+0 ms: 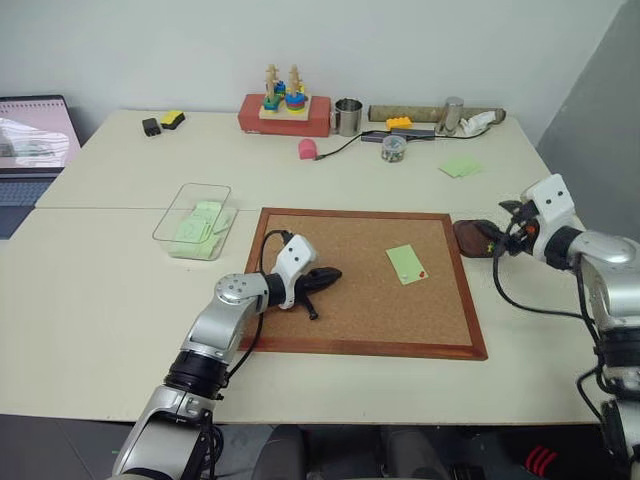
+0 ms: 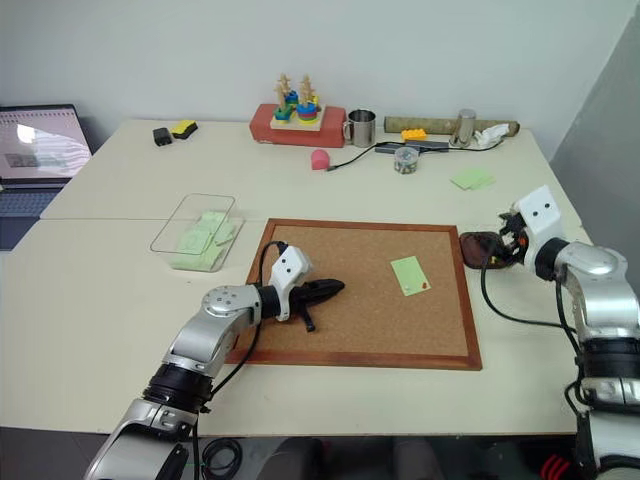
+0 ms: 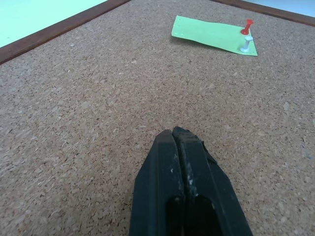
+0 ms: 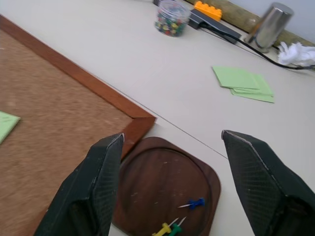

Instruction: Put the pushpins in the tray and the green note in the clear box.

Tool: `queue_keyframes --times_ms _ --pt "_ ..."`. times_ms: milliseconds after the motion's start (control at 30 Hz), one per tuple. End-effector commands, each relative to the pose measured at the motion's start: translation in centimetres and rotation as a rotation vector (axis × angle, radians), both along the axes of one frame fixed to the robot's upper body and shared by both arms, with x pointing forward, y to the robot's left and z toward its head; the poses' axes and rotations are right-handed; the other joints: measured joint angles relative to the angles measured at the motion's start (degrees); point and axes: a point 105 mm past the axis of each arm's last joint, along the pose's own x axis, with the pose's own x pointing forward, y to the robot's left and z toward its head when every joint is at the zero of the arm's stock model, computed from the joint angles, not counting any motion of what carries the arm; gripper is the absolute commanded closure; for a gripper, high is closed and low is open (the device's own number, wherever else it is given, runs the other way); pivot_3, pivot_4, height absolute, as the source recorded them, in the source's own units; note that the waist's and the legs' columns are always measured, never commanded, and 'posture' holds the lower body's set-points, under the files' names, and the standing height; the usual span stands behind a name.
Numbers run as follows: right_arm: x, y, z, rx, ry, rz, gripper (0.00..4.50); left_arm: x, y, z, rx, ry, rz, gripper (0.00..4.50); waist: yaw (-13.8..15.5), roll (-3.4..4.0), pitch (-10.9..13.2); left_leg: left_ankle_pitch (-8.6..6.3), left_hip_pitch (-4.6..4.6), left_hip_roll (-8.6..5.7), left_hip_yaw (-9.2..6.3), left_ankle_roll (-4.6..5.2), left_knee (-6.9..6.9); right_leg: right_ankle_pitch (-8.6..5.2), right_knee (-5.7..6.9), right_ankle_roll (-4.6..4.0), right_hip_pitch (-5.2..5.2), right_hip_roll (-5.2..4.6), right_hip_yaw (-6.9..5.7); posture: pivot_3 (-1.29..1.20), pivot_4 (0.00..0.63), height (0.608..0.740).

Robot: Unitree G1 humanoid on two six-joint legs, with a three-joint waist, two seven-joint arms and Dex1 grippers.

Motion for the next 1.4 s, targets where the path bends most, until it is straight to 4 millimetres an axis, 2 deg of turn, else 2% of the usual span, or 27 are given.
queue_keyframes --times_ms 33,200,400,667,767,1033,1200,1400 --pt "-2.5 3.3 -0.7 -0.004 0.038 0.171 1.16 -0.6 0.5 -2.0 0.055 0.062 0.005 4.5 0.0 0.0 0.0 0.0 0.01 0.0 -0.01 0.0 0.0 -0.01 0.0 0.02 0.01 0.0 0.0 0.0 0.15 0.74" --pt "-3.0 5.1 -2.8 -0.02 0.09 0.217 1.16 -0.7 0.5 -2.2 0.056 0.065 0.008 4.5 -0.3 0.01 0.0 0.01 0.1 0.0 0.13 0.0 0.07 -0.15 0.0 0.29 0.03 0.01 0.12 0.0 0.15 0.74" --pt "-2.2 6.5 -3.9 0.01 0.109 0.238 1.16 -0.7 0.7 -2.1 0.059 0.065 0.012 4.5 -0.2 0.01 0.0 0.01 0.09 0.0 0.11 0.0 0.04 -0.15 -0.02 0.3 0.04 0.02 0.11 0.0 0.15 0.74" --pt "-1.7 7.5 -4.8 0.013 0.119 0.264 1.16 -0.8 0.8 -2.2 0.061 0.063 0.02 4.5 -0.2 0.01 0.0 0.0 0.07 0.0 0.09 0.0 0.02 -0.14 -0.04 0.28 0.03 0.01 0.09 0.0 0.15 0.74" --pt "-1.6 7.6 -5.1 0.017 0.125 0.265 1.58 -0.8 0.9 -2.2 0.061 0.063 0.023 4.5 -0.2 0.01 0.0 0.0 0.08 0.01 0.09 0.0 0.02 -0.13 -0.03 0.27 0.02 0.02 0.09 0.0 0.15 0.74" --pt "-1.4 7.9 -5.7 0.03 0.138 0.268 3.43 -0.9 0.9 -2.2 0.062 0.064 0.024 4.5 -0.2 0.01 0.0 0.0 0.08 0.01 0.09 0.0 0.02 -0.11 -0.03 0.23 0.02 0.02 0.09 0.0 0.15 0.74" --pt "-1.7 8.0 -5.6 0.035 0.143 0.284 4.36 -0.9 0.8 -2.3 0.064 0.065 0.023 4.5 -0.2 0.01 0.0 0.0 0.08 0.01 0.09 0.0 0.02 -0.12 -0.03 0.24 0.02 0.02 0.09 0.0 0.15 0.74" --pt "-2.1 8.5 -4.8 0.059 0.124 0.312 4.46 -1.0 0.9 -2.3 0.066 0.065 0.022 4.5 -0.2 0.01 0.0 0.0 0.08 0.01 0.09 0.0 0.02 -0.12 -0.03 0.24 0.02 0.02 0.09 0.0 0.15 0.74"
